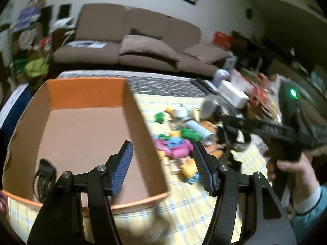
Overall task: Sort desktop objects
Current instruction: 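Grasp the yellow mesh roller with the left tool while the right reaches toward the pink roller, then lift the yellow roller with the left tool while the right grasps the pink roller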
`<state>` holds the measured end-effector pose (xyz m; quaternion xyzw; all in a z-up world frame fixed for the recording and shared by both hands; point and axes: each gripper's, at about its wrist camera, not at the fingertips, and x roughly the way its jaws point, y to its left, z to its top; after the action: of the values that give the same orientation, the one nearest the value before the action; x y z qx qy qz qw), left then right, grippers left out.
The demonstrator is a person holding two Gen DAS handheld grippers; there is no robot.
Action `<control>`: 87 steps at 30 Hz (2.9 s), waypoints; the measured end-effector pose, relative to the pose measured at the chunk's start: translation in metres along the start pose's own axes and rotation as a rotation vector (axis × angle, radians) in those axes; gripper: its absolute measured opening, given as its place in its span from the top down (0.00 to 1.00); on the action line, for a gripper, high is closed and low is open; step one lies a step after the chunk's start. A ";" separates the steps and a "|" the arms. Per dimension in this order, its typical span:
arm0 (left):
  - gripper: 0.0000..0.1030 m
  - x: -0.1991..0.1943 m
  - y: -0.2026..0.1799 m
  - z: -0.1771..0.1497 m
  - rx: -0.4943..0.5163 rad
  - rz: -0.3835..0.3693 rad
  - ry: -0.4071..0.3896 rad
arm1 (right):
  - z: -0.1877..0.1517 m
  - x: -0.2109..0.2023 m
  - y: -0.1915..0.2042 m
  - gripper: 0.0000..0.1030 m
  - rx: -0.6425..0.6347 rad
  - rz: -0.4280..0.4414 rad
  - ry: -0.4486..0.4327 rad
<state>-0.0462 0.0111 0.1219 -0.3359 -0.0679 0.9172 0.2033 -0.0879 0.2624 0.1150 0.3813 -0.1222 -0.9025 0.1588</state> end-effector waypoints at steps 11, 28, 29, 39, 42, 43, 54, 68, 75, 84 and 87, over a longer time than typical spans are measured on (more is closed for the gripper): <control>0.44 0.041 -0.086 -0.020 0.220 -0.031 0.093 | -0.001 -0.013 -0.031 0.27 0.057 -0.022 0.004; 0.57 0.113 -0.095 -0.040 0.235 0.021 0.233 | -0.004 -0.014 -0.035 0.49 0.062 0.014 0.046; 0.59 0.116 -0.093 -0.041 0.231 0.027 0.238 | -0.004 -0.014 -0.036 0.49 0.061 0.013 0.046; 0.81 0.117 -0.078 -0.039 0.168 0.029 0.244 | -0.006 -0.012 -0.032 0.49 0.054 0.022 0.060; 0.91 0.111 -0.074 -0.036 0.123 0.006 0.240 | -0.006 -0.011 -0.030 0.49 0.055 0.034 0.060; 0.93 0.109 -0.072 -0.033 0.113 -0.003 0.237 | -0.006 -0.011 -0.029 0.49 0.056 0.038 0.061; 0.65 0.110 -0.075 -0.039 0.131 0.016 0.278 | -0.010 0.007 -0.016 0.53 0.049 0.068 0.122; 0.66 0.119 -0.070 -0.048 0.056 0.005 0.273 | -0.015 0.014 -0.014 0.53 0.022 0.061 0.148; 0.66 0.102 -0.068 -0.036 0.001 -0.041 0.238 | -0.015 0.014 -0.017 0.53 0.047 0.083 0.152; 0.66 0.041 -0.046 0.005 -0.071 -0.090 0.076 | -0.015 0.029 -0.009 0.56 0.067 0.120 0.190; 0.66 0.032 -0.031 0.011 -0.100 -0.085 0.052 | -0.017 0.039 -0.003 0.57 0.059 0.113 0.210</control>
<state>-0.0650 0.0524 0.1200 -0.3663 -0.1223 0.8941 0.2269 -0.1018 0.2487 0.0775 0.4708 -0.1527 -0.8432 0.2100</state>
